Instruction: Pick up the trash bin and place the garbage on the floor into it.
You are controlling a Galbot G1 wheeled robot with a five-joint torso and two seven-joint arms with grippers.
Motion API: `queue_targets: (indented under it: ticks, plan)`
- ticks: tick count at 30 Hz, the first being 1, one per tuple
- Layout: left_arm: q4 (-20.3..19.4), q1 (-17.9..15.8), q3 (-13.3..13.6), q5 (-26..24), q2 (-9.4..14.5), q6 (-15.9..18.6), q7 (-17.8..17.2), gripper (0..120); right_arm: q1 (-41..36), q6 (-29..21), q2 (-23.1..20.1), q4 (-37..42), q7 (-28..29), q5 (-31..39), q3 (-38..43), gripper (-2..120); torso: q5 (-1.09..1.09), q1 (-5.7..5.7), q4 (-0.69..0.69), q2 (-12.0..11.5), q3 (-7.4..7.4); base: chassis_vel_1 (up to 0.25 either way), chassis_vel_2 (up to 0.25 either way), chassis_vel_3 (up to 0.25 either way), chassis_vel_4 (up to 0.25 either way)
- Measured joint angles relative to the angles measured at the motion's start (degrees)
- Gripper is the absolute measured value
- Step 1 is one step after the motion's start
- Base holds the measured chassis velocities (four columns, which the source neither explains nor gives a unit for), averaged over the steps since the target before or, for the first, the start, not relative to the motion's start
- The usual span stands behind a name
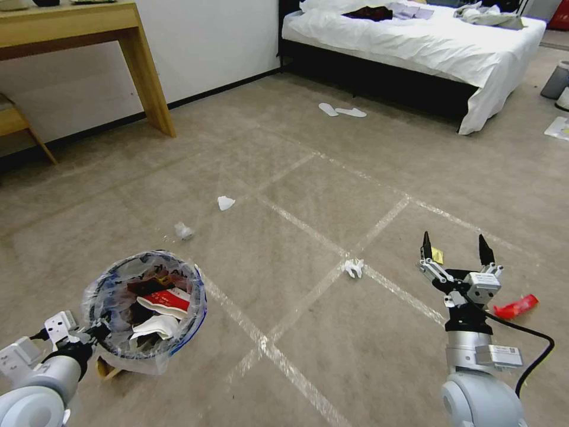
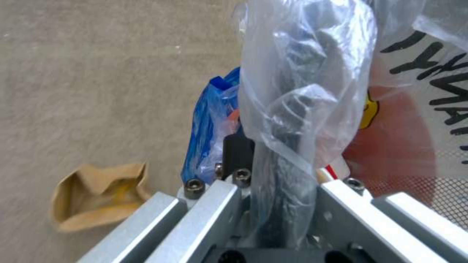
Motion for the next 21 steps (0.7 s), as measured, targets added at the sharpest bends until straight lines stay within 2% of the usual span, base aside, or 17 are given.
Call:
queue_targets:
  ticks: [21]
  plan:
    - [0.9, -0.3, -0.1, -0.1, 0.0, -0.2, 0.2, 0, 1.2, -0.4, -0.2, -1.0, 0.3, 0.2, -0.6, 100, -0.01, -0.01, 0.0, 0.0, -0.01, -0.179, 0.181, 0.173, -0.176]
